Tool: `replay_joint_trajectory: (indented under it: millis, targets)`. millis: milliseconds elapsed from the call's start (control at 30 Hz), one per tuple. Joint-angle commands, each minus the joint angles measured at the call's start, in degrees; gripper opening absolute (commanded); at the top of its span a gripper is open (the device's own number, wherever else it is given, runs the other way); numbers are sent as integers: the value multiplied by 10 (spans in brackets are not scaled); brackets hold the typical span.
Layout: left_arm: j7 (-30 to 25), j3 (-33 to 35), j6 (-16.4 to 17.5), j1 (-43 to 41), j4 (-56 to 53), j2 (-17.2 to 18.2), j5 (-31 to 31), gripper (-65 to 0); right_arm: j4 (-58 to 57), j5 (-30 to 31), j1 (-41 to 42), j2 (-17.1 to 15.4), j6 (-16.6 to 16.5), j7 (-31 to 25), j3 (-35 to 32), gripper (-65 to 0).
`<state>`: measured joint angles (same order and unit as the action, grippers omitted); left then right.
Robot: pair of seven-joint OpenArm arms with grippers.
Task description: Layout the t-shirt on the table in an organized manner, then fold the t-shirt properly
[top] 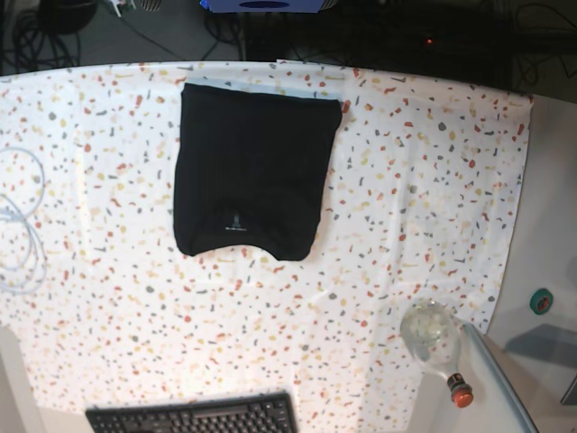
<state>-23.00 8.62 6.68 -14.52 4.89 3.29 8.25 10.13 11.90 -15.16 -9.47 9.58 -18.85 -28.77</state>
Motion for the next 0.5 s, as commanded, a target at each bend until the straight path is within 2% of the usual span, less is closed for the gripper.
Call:
replay_joint_trajectory:
  millis: [0,233,467]
  targets:
    - [-6,12,5,-1,1,-3,-3,-650,-1,1,-4,-6,5,-2,0,-650]
    - [-2,119,5,12,-4,-3,-3,-650,-1,1,-4,-4,5,0,1,-650]
    - [-7,125,5,16,-1,9,2,-650,4,1,9,1,5,0,1,-650]
